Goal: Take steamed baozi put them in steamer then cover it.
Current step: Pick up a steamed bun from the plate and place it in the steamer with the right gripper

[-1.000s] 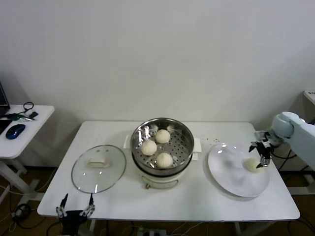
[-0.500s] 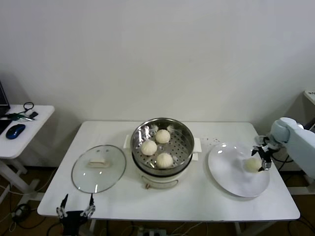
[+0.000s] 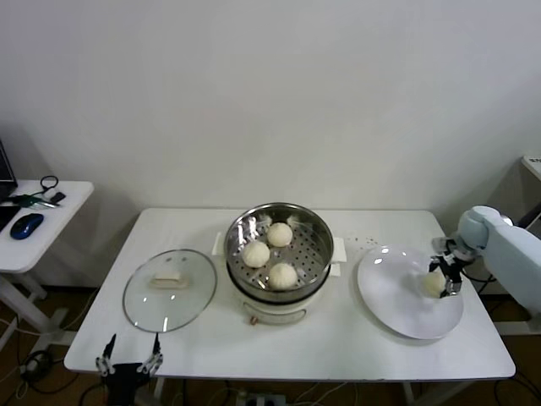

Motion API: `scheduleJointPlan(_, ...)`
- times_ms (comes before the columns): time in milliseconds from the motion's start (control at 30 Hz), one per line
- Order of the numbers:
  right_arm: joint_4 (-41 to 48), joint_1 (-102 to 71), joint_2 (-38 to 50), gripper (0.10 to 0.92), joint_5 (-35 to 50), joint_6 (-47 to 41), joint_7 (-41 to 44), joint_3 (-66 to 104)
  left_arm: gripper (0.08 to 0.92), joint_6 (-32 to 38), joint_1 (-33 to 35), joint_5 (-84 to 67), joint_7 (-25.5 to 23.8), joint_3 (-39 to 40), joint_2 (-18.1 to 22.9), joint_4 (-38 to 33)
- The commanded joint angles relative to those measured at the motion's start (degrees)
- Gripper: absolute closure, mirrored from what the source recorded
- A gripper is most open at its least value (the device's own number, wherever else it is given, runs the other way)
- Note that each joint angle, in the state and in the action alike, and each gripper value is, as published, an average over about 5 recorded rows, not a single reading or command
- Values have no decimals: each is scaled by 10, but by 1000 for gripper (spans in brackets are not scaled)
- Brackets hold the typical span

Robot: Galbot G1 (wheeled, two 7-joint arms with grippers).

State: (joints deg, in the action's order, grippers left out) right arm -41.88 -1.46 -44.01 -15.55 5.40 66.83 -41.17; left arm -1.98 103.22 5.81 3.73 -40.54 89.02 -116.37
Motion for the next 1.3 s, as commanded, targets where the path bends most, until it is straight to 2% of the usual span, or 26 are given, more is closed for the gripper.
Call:
scheduleJointPlan(33, 9, 6, -5, 303, -3, 3, 1, -3, 177, 2, 3, 0, 0, -1, 0, -1)
scheduleJointPlan(233, -16, 40, 5, 332, 43, -12, -1, -42, 177, 3, 5, -1, 0, 0, -1, -2)
scheduleJointPlan(533, -86, 246, -1, 346, 256, -94, -26, -237, 177, -1, 0, 7, -6, 14, -10, -5)
scheduleJointPlan(900, -193, 425, -61, 347, 466, -190, -71, -401, 177, 1, -8, 15, -14, 42, -20, -5)
scheduleJointPlan(1167, -252, 506, -137, 347, 610, -230, -114, -489, 177, 12, 1, 7, -18, 53, -21, -5)
scheduleJointPlan(1300, -271, 517, -175, 347, 649, -243, -133, -516, 177, 15, 3, 0, -18, 57, -21, -6)
